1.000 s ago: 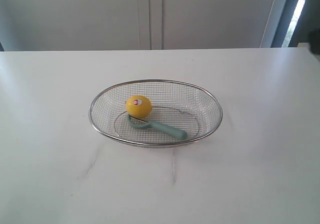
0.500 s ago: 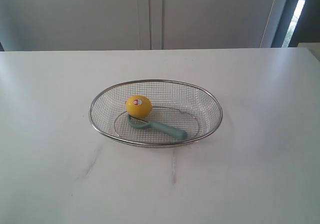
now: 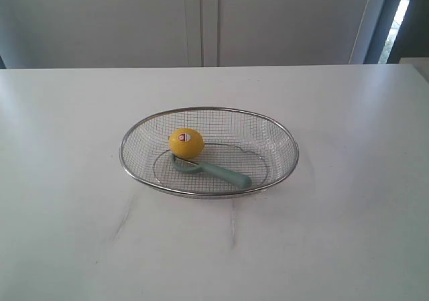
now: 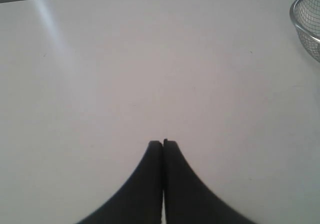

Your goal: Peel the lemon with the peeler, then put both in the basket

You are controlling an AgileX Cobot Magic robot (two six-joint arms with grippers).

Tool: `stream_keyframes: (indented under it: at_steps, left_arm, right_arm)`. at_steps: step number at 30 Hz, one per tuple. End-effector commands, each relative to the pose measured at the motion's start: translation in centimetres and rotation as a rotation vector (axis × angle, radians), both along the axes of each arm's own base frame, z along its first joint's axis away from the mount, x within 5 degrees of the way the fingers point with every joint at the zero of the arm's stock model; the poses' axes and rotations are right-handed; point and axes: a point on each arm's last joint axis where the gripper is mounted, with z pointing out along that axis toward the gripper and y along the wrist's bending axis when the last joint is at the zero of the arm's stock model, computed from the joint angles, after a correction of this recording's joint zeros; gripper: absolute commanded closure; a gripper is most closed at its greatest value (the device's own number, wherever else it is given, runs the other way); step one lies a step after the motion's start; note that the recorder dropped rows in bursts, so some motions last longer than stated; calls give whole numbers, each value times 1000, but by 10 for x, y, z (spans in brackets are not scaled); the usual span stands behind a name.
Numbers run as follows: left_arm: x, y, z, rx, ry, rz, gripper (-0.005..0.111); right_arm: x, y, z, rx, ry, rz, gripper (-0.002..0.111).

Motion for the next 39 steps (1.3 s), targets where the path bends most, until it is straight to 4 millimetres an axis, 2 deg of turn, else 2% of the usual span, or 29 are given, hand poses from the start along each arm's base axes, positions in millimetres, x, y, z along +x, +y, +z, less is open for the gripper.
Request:
stream_keyframes:
  at_steps: [1, 3, 6, 9, 13, 17, 19, 20, 22, 29, 39]
  left_arm:
    - [0, 0, -1, -9, -6, -3, 107]
    - [0, 0, -1, -9, -6, -3, 107]
    - [0, 0, -1, -9, -6, -3, 107]
    - [0, 0, -1, -9, -6, -3, 107]
    - [0, 0, -1, -9, -6, -3, 107]
    - [0, 0, -1, -9, -6, -3, 107]
    - [0, 0, -1, -9, -6, -3, 107]
    - [0, 0, -1, -9, -6, -3, 107]
    - [0, 0, -1, -9, -6, -3, 107]
    - [0, 0, -1, -9, -6, -3, 107]
    - [0, 0, -1, -9, -6, -3, 107]
  right_arm:
    - [6, -6, -43, -88, 72, -57, 108]
    - [5, -7, -61, -100, 93, -62, 108]
    - [6, -8, -70, -88, -34, -77, 108]
    - [7, -8, -86, -82, -88, -84, 108]
    - [19, -8, -122, -86, -21, -85, 108]
    - [28, -9, -138, -71, -116, -101, 108]
    - [31, -9, -154, -71, -106, -105, 108]
    - [31, -9, -153, -70, -122, -107, 108]
    - [29, -8, -165, -85, 17, -91, 108]
    - [29, -9, -163, -85, -2, -98, 108]
    - [29, -15, -164, -85, 8, -218, 108]
